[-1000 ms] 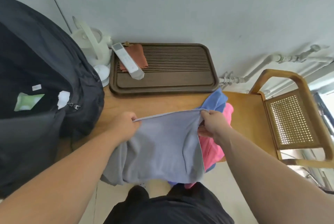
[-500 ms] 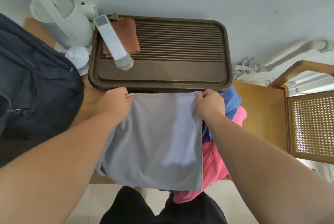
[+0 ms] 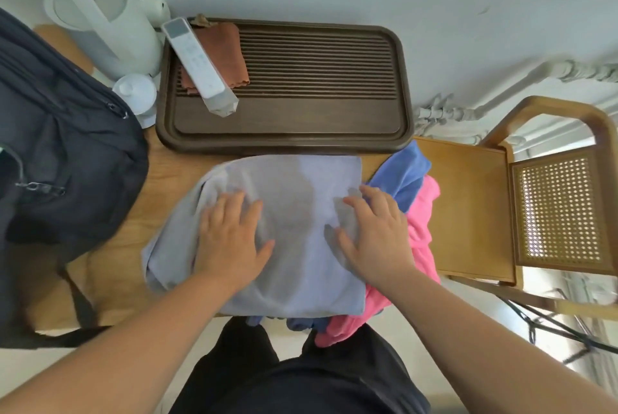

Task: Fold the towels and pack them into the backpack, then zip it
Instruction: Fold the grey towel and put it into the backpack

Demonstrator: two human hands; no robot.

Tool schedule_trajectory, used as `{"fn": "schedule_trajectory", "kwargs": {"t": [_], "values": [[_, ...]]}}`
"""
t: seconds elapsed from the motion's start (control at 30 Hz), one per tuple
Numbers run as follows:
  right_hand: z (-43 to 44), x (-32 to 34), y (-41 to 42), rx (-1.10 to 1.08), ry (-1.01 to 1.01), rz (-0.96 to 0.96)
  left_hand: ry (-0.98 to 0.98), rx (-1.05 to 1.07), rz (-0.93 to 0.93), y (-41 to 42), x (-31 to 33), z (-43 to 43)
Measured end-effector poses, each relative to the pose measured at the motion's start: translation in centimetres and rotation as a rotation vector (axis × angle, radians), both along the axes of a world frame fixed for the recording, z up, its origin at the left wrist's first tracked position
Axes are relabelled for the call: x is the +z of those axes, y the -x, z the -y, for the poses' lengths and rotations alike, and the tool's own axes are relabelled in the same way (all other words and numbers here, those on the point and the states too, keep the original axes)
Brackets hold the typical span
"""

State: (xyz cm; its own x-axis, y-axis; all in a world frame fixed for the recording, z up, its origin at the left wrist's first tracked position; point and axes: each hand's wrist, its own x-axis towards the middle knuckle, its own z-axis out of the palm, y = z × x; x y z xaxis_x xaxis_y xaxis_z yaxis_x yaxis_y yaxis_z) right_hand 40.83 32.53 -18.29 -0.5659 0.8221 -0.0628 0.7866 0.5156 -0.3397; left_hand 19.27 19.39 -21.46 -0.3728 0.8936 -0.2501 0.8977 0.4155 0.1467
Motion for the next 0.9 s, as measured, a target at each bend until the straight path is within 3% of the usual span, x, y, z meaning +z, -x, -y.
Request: {"fn": "schedule_trajectory", "kwargs": {"t": [0.07, 0.17, 0.27, 0.47, 0.53, 0.7, 0.8, 0.9], "values": [[2.5, -0.5, -0.8, 0.15, -0.025, 0.241, 0.086, -0.076, 0.041, -1.4, -0.4, 1.6], [4.6, -1.6, -2.2, 0.322, 0.09, 0.613, 0.194, -0.105, 0.067, -2.0, -0.8, 3.2], [4.9, -1.8, -4.5, 0.314, 0.155, 0.809, 0.173, -0.074, 0.06, -1.0, -0.1, 4.8], [5.0, 0.2, -0.9, 0.338, 0.071, 0.687, -0.096, 0.083, -0.004, 3.4, 2.3, 9.0], [5.9, 0.6, 1.7, 0.334, 0.086, 0.628, -0.109, 0.257, 0.032, 4.6, 2.4, 10.5], [9.1, 0.4, 7.7, 0.446, 0.146, 0.535, -0.033, 0.789, 0.328, 7.0, 0.7, 12.6], [11.1, -0.7, 10.0, 0.556, 0.25, 0.549, 0.113, 0.755, 0.307, 7.5, -1.4, 13.6], [12.0, -1.7, 10.5, 0.597, 0.426, 0.685, 0.118, 0.737, 0.32, 7.6, -2.4, 14.0]]}}
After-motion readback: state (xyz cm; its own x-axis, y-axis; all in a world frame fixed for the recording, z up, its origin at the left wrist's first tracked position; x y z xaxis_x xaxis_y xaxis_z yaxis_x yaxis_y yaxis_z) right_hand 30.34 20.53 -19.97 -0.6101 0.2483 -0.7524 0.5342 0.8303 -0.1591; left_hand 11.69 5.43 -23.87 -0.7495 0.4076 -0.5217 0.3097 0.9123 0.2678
